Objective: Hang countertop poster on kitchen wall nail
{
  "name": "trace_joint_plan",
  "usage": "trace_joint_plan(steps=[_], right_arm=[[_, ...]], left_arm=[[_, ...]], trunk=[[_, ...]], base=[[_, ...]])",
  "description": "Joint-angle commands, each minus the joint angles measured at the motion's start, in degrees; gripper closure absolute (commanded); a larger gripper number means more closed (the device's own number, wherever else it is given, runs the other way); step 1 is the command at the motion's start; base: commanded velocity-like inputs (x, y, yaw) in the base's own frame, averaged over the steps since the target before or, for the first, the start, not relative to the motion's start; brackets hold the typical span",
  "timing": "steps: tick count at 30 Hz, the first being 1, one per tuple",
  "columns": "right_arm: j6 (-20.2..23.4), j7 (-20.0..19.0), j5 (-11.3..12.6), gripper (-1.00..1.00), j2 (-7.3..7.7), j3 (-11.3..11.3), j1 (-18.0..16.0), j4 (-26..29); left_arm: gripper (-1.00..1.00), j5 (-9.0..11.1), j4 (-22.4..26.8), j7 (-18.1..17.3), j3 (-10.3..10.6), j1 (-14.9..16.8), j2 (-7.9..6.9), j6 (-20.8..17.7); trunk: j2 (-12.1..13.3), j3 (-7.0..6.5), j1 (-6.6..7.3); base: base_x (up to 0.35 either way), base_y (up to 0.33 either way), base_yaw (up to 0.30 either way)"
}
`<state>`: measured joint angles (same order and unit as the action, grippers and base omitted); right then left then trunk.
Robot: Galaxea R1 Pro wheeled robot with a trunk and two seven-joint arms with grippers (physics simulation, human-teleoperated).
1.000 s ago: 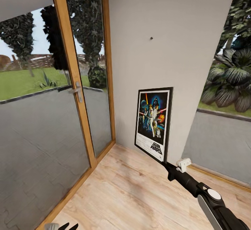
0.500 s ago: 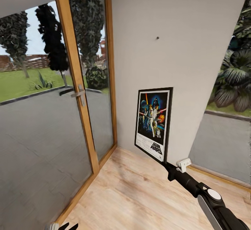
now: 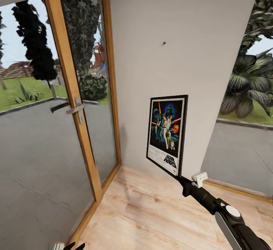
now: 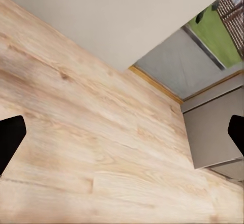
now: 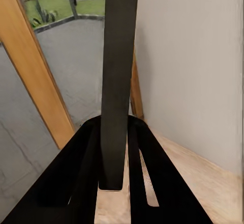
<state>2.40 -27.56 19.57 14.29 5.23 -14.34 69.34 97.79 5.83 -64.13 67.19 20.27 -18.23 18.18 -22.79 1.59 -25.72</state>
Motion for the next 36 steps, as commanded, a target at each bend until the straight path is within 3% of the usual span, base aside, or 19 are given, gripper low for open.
trace_joint_plan(steps=[1, 14, 36], right_arm=[[0.32, -0.3, 0.74, 1.0, 0.04, 0.07, -0.07, 0.01], [0.32, -0.3, 0.74, 1.0, 0.04, 0.11, -0.07, 0.01], [0.23, -0.3, 0.74, 1.0, -0.04, 0.13, -0.07, 0.01]], left_arm=[[-1.0, 0.47, 0.11, -0.02, 0.49, 0.03, -0.05, 0.28], [-1.0, 0.47, 0.06, -0.03, 0.49, 0.03, -0.07, 0.28], [-1.0, 0.47, 0.06, -0.03, 0.49, 0.03, -0.09, 0.28]], trunk=[[-0.13, 0.08, -0.06], [-0.13, -0.69, -0.06], [-0.13, -1.98, -0.06]], base=[[0.195, 0.254, -0.26], [0.172, 0.223, -0.261], [0.017, 0.015, -0.249]])
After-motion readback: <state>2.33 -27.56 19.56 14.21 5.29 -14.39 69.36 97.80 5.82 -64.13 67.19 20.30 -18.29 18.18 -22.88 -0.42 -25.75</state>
